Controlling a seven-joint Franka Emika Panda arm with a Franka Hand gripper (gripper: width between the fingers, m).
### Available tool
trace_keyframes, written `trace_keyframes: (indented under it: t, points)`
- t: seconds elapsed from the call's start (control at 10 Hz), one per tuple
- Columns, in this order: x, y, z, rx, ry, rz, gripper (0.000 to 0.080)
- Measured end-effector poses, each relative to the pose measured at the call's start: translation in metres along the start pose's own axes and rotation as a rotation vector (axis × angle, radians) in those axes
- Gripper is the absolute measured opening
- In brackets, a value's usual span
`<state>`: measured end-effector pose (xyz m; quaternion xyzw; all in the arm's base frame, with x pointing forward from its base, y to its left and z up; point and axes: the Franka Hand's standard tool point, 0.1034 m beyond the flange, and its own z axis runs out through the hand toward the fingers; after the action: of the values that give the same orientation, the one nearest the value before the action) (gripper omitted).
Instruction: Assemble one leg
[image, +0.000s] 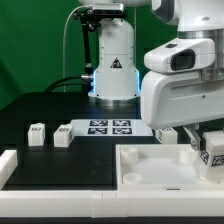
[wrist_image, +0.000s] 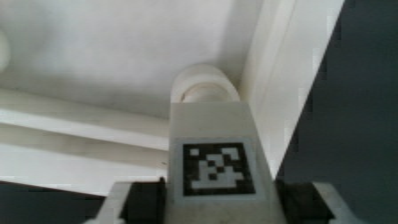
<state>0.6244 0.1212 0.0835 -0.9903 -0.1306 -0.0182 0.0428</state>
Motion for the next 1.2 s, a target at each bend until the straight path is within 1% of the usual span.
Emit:
trace_keyframes:
  t: [0.3,0.4,0.6,0.7,0.9,1.1,1.2]
  points:
    - [0.0,0.0,0.0,0.0,0.0,0.014,0.0293]
    - [0.0,0.001,0.0,0.001,0.0,0.093,0.0293]
    - [0.0,0.003,0.0,-0.001,0.001,0.321,0.0293]
    - [-0.002,0.004,0.0,0.004,0.019,0.467,0.0293]
    - [-0.007,0.004,0.0,0.004,0.044,0.746,0.0293]
    - [-0.01,0.0,0.002,0.014,0.039,1.066,0.0293]
    - [-0.01,-0.004,0.003,0.025,0.033,1.197,0.0293]
